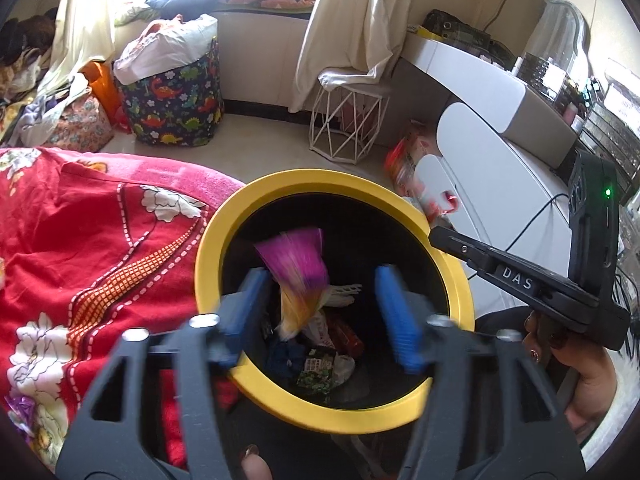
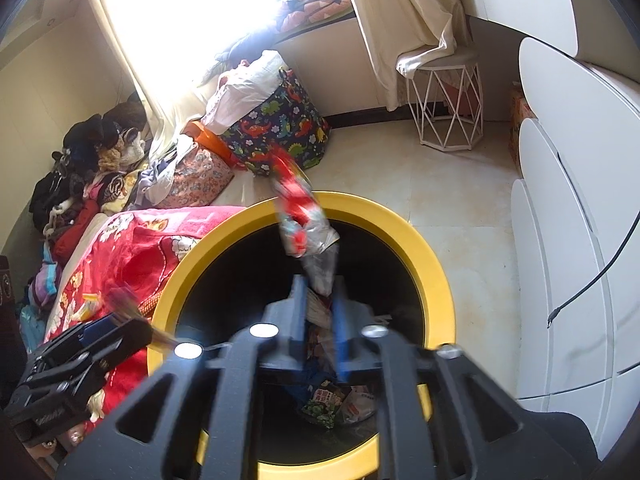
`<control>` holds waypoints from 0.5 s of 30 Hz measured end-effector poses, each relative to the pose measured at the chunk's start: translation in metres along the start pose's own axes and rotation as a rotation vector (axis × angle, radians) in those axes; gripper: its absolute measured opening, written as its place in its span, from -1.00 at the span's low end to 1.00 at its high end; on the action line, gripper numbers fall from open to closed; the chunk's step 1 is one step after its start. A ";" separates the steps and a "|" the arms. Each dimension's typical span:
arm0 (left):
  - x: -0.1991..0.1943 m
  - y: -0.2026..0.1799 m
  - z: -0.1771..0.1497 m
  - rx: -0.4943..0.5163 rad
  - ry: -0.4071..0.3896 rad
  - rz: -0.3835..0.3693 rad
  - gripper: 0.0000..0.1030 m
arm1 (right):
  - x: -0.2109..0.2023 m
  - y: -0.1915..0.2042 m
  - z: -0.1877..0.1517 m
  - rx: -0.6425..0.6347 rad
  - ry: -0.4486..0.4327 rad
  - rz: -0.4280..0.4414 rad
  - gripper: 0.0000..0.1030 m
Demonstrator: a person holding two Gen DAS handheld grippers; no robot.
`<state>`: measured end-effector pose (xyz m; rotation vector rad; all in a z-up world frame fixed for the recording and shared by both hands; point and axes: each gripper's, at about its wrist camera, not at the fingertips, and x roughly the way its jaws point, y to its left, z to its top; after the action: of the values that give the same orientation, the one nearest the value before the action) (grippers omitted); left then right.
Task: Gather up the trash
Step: 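Open both tools to drop the two bags into the bin, then move both tools back toward the last wrappers on the bedspread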
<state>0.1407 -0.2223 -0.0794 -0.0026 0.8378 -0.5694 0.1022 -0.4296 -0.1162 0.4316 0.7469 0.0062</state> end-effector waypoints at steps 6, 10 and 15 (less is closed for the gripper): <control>-0.009 0.008 0.000 -0.039 -0.025 0.013 0.78 | -0.001 0.001 0.000 0.003 -0.010 -0.004 -0.22; -0.017 0.013 0.000 -0.049 -0.039 0.034 0.78 | -0.003 0.003 0.002 0.003 -0.028 0.003 -0.02; -0.027 0.022 -0.001 -0.061 -0.057 0.060 0.78 | -0.006 0.010 0.002 -0.012 -0.053 0.013 0.18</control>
<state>0.1357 -0.1903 -0.0661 -0.0488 0.7968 -0.4855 0.1009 -0.4218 -0.1073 0.4235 0.6918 0.0111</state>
